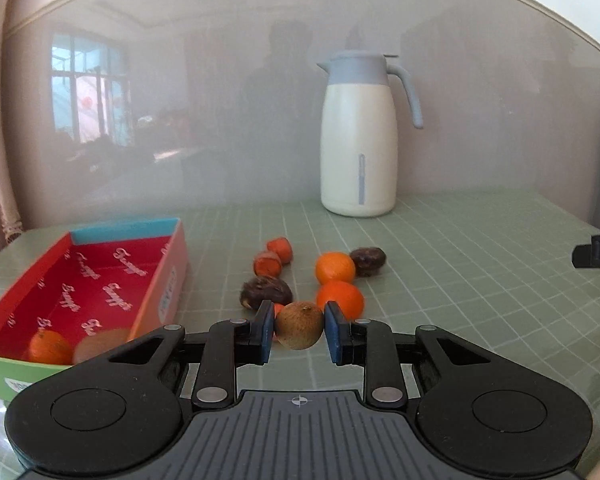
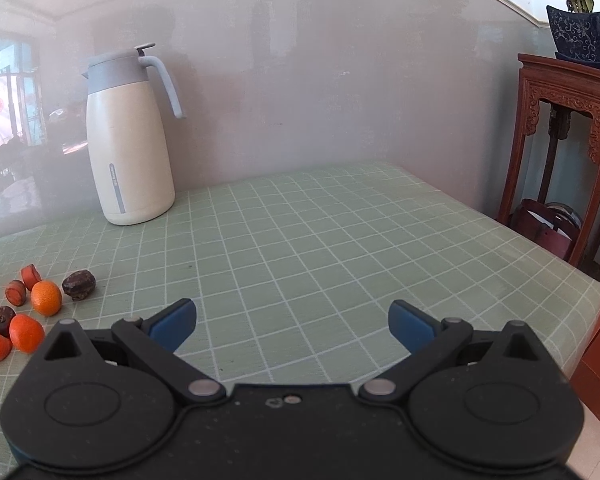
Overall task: Organize fruits
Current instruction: 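Carry the longan into the red box and open the left gripper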
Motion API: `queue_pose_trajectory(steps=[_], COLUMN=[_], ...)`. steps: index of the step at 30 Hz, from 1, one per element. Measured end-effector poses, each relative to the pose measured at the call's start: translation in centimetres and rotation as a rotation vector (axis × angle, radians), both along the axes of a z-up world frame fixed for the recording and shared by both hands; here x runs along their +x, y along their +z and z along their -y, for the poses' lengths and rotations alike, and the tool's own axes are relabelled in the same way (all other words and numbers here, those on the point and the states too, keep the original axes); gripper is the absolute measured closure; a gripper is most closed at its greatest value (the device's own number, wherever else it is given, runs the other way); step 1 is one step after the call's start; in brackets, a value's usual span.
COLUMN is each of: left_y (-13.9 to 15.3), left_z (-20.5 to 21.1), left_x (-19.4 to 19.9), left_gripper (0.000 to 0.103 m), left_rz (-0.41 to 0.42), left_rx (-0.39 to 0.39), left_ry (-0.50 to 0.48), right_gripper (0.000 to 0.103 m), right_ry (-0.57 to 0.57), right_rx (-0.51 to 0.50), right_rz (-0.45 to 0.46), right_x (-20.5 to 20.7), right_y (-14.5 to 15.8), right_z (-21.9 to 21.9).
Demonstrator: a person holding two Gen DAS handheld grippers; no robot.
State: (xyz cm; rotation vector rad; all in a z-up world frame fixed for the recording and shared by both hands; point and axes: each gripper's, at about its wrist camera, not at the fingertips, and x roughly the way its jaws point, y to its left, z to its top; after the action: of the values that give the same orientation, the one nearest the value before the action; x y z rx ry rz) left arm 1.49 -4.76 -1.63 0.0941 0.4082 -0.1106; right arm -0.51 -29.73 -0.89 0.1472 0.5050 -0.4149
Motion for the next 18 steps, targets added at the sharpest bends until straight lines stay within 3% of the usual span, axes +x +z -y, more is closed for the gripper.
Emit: queue_pose_trajectory(steps=[10, 18], left_y=[2.1, 1.8], left_z=[-6.2, -11.5], left_x=[1.2, 3.7], left_gripper=[0.076, 0.076], left_rz=[0.063, -0.005], left_rx=[-0.037, -0.075], left_ry=[0.190, 0.347], right_gripper=[0.000, 0.000], right_ry=[0.051, 0.108], right_rx=[-0.009, -0.005], right_rz=[-0.005, -0.009], right_x=[1.3, 2.4], right_y=[0.1, 0.2], right_z=[-2.4, -4.8])
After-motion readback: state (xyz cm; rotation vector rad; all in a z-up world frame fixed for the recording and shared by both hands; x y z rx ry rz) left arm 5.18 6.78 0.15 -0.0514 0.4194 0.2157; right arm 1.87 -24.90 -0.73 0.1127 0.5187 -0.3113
